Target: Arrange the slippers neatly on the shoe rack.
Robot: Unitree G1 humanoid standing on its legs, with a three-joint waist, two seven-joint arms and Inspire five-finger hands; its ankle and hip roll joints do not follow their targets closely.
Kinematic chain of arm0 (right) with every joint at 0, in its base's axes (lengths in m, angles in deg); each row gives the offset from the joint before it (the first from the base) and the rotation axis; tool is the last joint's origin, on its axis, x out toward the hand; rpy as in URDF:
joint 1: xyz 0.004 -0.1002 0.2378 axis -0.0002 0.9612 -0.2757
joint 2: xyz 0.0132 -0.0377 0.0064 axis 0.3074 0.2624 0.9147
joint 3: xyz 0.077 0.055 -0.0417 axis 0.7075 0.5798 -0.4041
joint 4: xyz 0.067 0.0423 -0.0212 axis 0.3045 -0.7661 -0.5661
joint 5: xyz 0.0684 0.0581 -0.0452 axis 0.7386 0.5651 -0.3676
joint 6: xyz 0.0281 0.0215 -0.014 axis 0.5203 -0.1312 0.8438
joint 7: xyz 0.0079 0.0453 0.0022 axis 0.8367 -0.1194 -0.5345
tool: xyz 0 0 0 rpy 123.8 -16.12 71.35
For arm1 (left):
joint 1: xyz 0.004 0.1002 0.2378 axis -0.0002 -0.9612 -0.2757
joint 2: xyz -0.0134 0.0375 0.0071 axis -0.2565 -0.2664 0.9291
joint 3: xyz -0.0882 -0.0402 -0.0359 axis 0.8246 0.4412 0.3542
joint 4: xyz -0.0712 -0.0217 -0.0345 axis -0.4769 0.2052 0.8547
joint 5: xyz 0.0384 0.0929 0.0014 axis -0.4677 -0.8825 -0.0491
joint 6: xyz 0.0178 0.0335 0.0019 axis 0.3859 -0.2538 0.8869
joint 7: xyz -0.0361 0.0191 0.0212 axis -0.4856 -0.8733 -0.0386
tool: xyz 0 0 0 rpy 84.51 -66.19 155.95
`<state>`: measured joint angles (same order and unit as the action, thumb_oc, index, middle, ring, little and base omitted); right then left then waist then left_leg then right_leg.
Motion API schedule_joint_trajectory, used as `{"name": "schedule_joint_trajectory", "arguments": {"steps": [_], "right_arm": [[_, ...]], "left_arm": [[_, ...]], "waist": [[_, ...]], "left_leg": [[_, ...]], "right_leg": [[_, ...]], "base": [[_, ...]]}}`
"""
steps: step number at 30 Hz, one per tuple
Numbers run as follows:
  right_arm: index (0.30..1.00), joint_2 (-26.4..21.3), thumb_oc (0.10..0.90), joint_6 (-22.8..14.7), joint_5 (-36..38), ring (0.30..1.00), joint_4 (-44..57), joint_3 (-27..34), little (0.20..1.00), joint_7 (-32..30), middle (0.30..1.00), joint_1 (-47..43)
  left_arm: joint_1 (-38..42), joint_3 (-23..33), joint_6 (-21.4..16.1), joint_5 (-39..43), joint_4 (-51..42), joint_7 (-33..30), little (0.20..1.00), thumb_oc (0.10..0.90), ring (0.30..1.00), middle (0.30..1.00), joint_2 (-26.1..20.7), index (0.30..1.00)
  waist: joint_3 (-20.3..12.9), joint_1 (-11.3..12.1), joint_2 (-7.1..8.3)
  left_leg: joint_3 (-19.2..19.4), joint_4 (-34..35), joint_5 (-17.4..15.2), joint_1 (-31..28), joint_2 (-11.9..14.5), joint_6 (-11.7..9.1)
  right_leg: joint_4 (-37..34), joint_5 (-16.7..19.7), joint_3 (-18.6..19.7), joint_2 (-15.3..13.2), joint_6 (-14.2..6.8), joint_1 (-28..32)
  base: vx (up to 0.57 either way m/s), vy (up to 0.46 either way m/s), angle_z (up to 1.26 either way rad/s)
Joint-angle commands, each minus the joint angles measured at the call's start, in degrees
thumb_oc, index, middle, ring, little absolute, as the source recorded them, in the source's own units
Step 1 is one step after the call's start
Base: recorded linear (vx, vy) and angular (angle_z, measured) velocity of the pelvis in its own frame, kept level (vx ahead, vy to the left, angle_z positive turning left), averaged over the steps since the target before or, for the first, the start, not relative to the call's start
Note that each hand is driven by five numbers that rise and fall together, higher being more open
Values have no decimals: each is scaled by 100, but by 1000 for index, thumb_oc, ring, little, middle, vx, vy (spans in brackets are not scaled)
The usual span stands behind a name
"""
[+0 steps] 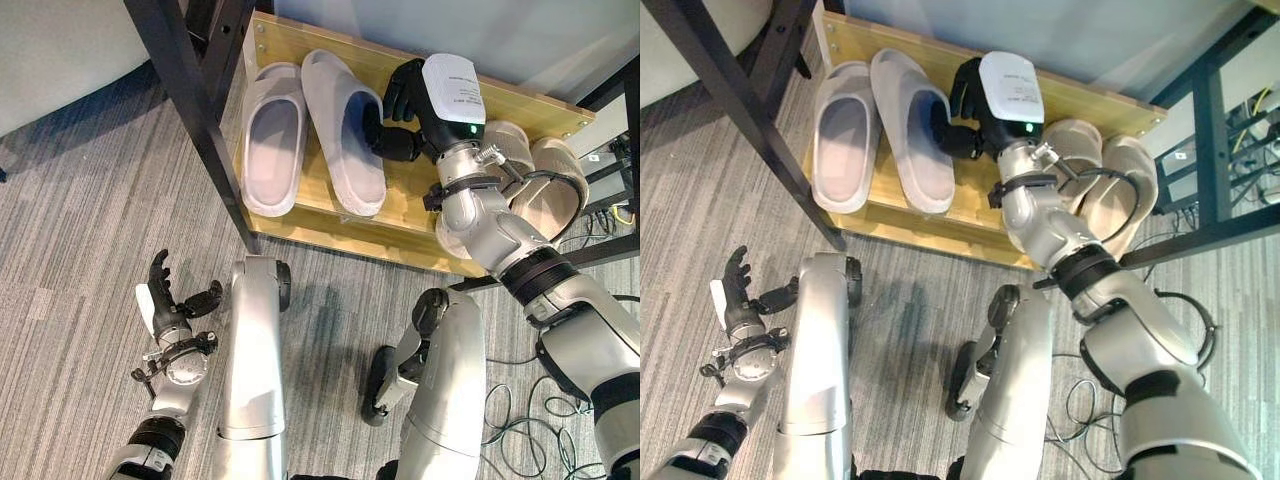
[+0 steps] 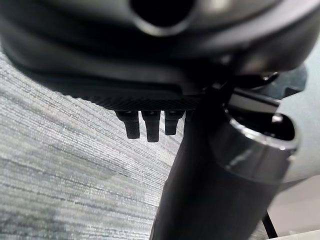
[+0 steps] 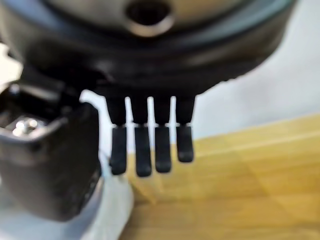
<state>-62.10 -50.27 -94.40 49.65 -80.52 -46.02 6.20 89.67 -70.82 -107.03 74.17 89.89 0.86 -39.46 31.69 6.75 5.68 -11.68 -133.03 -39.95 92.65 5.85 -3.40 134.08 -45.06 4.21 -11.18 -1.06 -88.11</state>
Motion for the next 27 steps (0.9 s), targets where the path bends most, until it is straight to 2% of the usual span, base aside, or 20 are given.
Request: {"name": "schedule_joint_trajectory", "arguments": {"steps": [1, 9, 16, 20, 27], "right_arm": [[300, -59, 400, -7, -160, 300, 643, 783, 300, -488, 300, -703], [300, -25, 400, 89, -447, 300, 1175, 1146, 300, -616, 300, -278], [300, 93, 400, 72, -608, 300, 1653, 1503, 300, -707, 300, 181], [300, 179, 400, 20, -569, 300, 1654, 1538, 300, -712, 300, 325], [300, 512, 400, 9, -544, 300, 1443, 1258, 300, -591, 300, 348]], "left_arm": [[112, -317, -226, -192, -255, -161, 900, 800, 900, 900, -53, 900], [84, -303, -156, -302, -259, -282, 900, 800, 900, 900, 28, 900], [30, -279, -92, -369, -214, -354, 900, 800, 900, 900, 100, 900], [14, -293, -89, -401, -231, -398, 900, 800, 900, 900, 104, 900], [51, -223, -98, -329, 12, -376, 900, 800, 900, 900, 58, 900]], "waist": [[-189, 175, 6], [-189, 63, -81], [-189, 6, -97], [-189, 14, -104], [-189, 60, -68]], "left_leg": [[-643, 117, -570, -269, -137, 423], [-637, 59, -559, -269, -142, 446], [-620, 42, -520, -269, -175, 448], [-610, 59, -494, -269, -182, 443], [-598, 76, -461, -269, -188, 436]], "right_leg": [[-418, 372, 889, 58, 288, -183], [-467, 408, 855, 113, 283, -184], [-445, 435, 829, 127, 270, -184], [-457, 464, 818, 127, 263, -184], [-478, 491, 839, 159, 251, -184]], "base": [[0, 0, 0], [-31, 9, -3], [-7, 1, -1], [0, 0, 0], [-2, -5, 0]]}}
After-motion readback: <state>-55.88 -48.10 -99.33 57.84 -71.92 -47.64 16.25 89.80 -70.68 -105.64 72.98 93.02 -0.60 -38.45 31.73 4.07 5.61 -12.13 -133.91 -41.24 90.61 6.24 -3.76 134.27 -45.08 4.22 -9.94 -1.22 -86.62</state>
